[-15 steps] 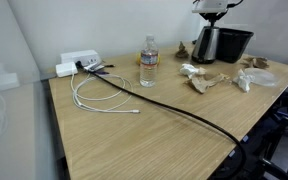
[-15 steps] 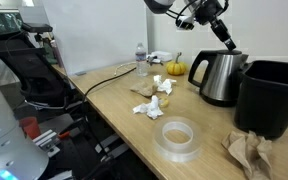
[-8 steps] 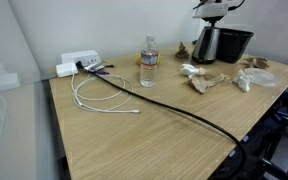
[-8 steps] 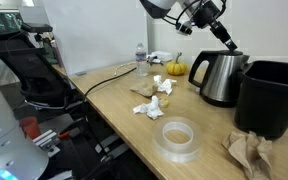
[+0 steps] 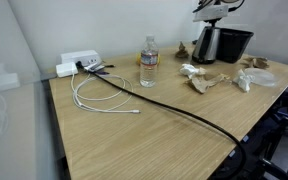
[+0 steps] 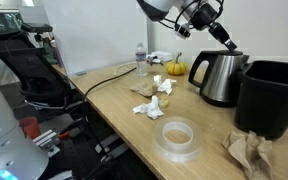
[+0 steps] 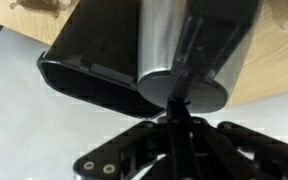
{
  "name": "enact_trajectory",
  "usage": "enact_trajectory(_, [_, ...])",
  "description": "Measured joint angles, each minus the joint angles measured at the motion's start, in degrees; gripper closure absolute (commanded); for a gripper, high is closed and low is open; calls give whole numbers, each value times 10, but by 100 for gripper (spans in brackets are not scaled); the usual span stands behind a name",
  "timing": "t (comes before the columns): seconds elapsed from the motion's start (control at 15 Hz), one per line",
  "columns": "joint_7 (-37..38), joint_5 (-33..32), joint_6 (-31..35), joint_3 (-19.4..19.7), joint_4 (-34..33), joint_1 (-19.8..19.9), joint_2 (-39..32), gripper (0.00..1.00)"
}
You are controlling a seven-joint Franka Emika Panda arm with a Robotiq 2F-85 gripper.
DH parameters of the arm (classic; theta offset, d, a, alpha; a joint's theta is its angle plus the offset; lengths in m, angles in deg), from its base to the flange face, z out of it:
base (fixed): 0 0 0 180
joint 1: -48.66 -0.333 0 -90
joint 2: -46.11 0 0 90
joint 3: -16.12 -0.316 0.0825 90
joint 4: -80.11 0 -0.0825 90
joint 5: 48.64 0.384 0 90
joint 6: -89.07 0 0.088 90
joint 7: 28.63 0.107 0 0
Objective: Close the kettle, open it then throw the brown paper in the landfill bin
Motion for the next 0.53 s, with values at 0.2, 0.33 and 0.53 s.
enact_trajectory(0.2, [0,-9,-22,-6,1,0,-1,100])
enact_trajectory(0.33, [0,-16,-36,-10,2,0,-2,100])
enact_trajectory(0.53, [0,-26,-52,-15,3,0,-4,100])
